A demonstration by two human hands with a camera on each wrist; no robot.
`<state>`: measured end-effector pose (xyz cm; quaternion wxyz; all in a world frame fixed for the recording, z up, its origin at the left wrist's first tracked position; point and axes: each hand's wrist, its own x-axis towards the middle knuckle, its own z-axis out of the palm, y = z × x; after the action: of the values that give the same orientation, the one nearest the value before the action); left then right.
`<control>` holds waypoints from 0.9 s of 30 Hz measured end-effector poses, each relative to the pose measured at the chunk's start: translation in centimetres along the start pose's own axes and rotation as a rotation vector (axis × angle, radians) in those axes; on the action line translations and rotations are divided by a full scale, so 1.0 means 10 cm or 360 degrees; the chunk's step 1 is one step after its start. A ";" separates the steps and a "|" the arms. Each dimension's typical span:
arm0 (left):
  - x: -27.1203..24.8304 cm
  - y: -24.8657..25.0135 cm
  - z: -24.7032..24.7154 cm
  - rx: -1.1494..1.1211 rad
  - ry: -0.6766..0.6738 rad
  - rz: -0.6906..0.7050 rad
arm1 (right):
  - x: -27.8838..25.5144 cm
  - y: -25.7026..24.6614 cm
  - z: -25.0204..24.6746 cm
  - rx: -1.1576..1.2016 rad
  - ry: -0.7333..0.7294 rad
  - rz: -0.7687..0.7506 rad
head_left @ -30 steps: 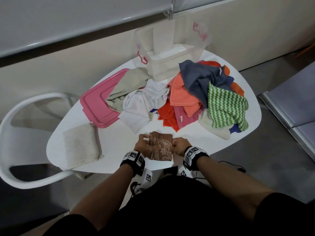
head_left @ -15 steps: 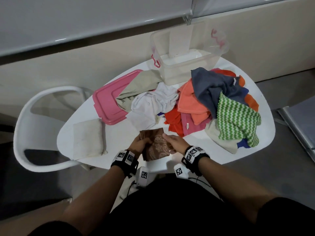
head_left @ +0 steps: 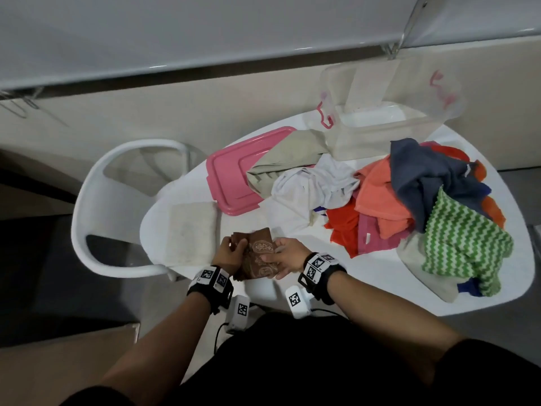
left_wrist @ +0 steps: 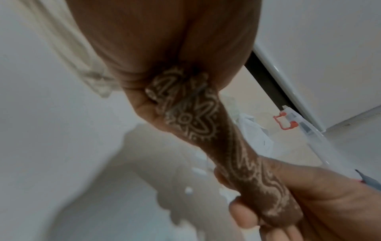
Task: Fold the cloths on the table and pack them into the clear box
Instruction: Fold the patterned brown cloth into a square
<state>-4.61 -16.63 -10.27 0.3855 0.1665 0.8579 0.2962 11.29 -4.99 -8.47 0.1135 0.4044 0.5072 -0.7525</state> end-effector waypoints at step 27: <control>0.85 -0.82 -1.62 0.1273 -0.0301 0.0644 | 1.14 -0.28 1.20 -0.2268 0.0461 -0.0616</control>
<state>-22.88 -24.73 -11.70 0.3018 0.4929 0.8161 -0.0055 -3.65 -11.25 -12.97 0.1457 0.2316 0.9433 -0.1880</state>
